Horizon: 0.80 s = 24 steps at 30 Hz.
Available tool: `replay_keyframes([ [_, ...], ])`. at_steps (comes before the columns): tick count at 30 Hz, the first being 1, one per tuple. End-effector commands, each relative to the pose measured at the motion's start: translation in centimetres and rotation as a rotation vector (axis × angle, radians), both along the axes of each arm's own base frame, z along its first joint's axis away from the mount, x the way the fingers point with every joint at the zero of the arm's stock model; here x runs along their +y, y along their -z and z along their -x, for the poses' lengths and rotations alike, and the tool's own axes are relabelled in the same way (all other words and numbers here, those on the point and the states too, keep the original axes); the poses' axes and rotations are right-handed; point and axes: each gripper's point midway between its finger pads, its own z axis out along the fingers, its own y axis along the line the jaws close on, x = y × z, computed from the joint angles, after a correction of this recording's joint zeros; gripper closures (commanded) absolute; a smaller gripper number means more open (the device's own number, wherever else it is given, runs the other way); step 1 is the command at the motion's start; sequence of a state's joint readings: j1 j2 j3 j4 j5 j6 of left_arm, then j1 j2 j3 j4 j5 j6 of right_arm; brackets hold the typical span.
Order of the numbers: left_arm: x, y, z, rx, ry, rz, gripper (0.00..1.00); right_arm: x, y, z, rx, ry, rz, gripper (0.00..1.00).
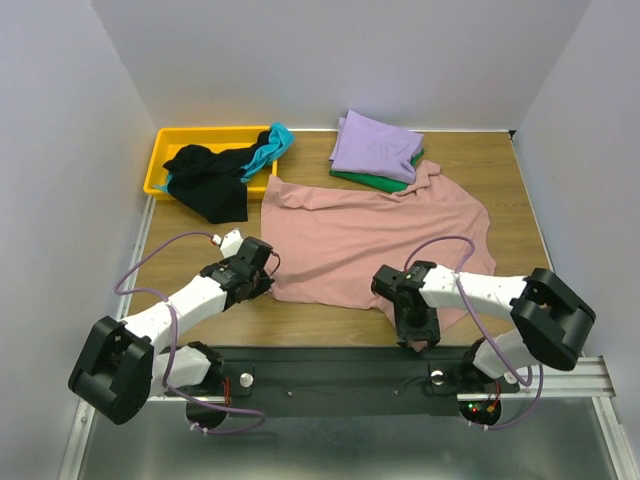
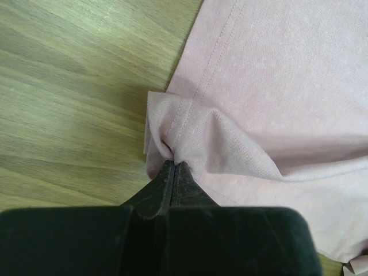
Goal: Fold and stack the t-shirts
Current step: Flatten the tshirt out
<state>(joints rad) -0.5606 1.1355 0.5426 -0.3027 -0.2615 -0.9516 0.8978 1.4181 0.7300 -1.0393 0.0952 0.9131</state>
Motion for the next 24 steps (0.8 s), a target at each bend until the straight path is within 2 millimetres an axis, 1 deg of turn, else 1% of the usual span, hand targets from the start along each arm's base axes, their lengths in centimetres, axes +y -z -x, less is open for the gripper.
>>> replay_keyframes([
  [1, 0.4, -0.3, 0.0, -0.02, -0.013, 0.001, 1.0, -0.9, 0.3, -1.0, -0.039, -0.009, 0.073, 0.47],
  [2, 0.5, -0.3, 0.0, -0.019, -0.013, 0.0, 1.0, -0.4, 0.3, -1.6, -0.059, -0.022, 0.058, 0.51],
  [4, 0.5, -0.4, 0.1, -0.019, -0.015, -0.001, 1.0, 0.1, 0.8, -2.2, -0.073, -0.029, 0.037, 0.52],
  [6, 0.6, -0.4, 0.1, -0.015, -0.02, -0.001, 1.0, 0.3, 1.3, -2.2, -0.061, -0.036, 0.029, 0.53],
  [7, 0.7, -0.5, 0.2, -0.017, -0.024, -0.001, 1.0, 0.2, 1.7, -1.9, -0.048, -0.039, 0.029, 0.56],
  [8, 0.7, -0.5, 0.2, -0.017, -0.027, -0.001, 1.0, 0.3, 2.1, -2.0, -0.048, -0.042, 0.026, 0.64],
  [10, 0.7, -0.7, 0.2, -0.022, -0.031, 0.003, 1.0, 0.1, 2.3, -2.2, -0.057, -0.039, 0.032, 0.77],
  [12, 0.7, -1.1, 0.2, -0.026, -0.029, 0.006, 1.0, 0.5, 1.6, -3.2, -0.103, -0.039, 0.018, 0.98],
  [13, 0.7, -1.3, 0.1, -0.031, -0.03, 0.011, 1.0, 0.7, 1.1, -3.6, -0.126, -0.037, 0.003, 0.99],
  [15, 0.5, -1.8, 0.0, -0.042, -0.026, 0.018, 1.0, 1.3, -0.6, -4.8, -0.2, -0.02, -0.044, 1.0],
  [16, 0.4, -2.3, 0.0, -0.053, -0.023, 0.029, 1.0, 1.2, -1.3, -5.5, -0.247, -0.013, -0.041, 1.0],
  [17, 0.5, -2.5, 0.1, -0.055, -0.023, 0.03, 1.0, 1.6, -2.8, -6.7, -0.303, 0.005, -0.057, 0.99],
  [18, 0.4, -2.8, 0.1, -0.064, -0.021, 0.039, 1.0, 0.6, -4.1, -7.5, -0.366, 0.031, -0.021, 0.99],
  [20, 0.2, -4.0, 0.0, -0.099, -0.017, 0.067, 1.0, 0.5, -7.5, -9.1, -0.492, 0.073, -0.049, 1.0],
  [21, 0.0, -4.5, -0.1, -0.115, -0.014, 0.083, 1.0, 0.7, -9.6, -10.0, -0.555, 0.096, -0.076, 1.0],
  [22, -0.2, -5.4, -0.3, -0.14, -0.011, 0.103, 1.0, 0.5, -11.8, -11.0, -0.642, 0.116, -0.102, 0.99],
  [23, -0.4, -6.5, -0.6, -0.17, -0.006, 0.119, 1.0, 1.0, -13.9, -12.0, -0.705, 0.135, -0.141, 1.0],
  [24, -0.5, -7.2, -0.8, -0.191, -0.008, 0.13, 1.0, 1.0, -15.5, -12.6, -0.755, 0.151, -0.161, 0.99],
])
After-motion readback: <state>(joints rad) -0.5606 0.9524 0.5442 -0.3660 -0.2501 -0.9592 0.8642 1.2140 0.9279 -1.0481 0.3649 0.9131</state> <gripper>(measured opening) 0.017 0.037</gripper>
